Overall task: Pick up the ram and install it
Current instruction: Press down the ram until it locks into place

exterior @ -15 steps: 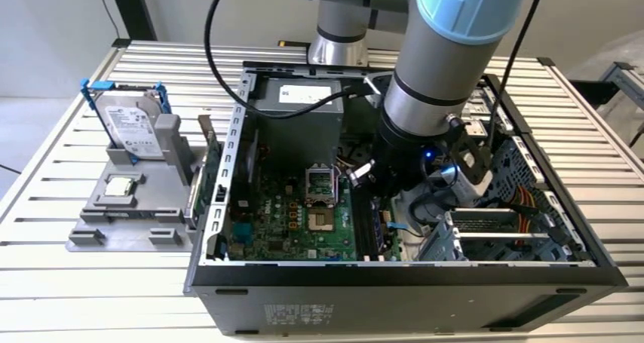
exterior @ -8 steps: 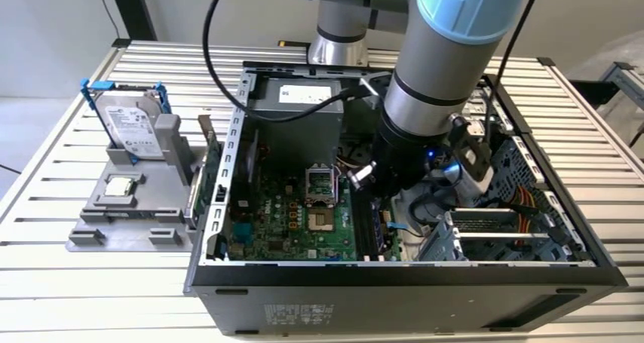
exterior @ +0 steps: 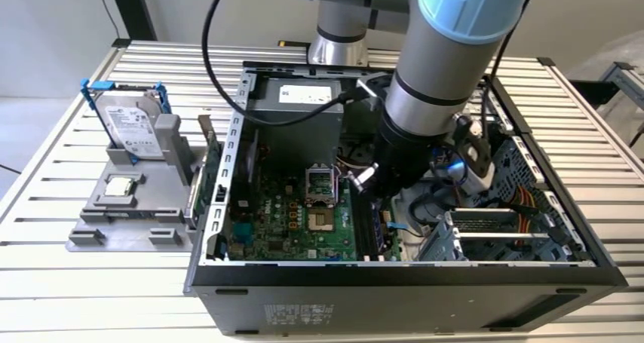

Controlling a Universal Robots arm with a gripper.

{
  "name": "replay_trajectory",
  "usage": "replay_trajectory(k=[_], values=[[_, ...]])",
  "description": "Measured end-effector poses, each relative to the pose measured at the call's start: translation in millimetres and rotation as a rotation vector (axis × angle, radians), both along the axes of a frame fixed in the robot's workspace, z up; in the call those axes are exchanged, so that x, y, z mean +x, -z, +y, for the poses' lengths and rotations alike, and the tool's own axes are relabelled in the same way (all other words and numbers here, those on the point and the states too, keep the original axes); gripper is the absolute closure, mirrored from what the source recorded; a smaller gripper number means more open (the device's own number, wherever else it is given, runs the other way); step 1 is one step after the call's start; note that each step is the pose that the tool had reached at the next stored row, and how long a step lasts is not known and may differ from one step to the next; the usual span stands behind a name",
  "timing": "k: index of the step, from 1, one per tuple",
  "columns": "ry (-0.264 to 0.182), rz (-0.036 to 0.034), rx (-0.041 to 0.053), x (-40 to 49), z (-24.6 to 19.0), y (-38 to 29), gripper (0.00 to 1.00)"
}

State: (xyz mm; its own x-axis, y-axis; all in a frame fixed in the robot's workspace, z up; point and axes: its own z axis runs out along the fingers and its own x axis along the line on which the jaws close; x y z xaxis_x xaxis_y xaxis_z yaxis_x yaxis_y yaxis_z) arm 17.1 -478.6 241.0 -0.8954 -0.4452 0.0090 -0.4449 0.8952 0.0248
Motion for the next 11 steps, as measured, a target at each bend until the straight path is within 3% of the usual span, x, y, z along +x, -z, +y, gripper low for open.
replay_trajectory(k=[11], values=[[-0.118,-0.0001,0.0005,1.2,0.3,0.6,1.00]])
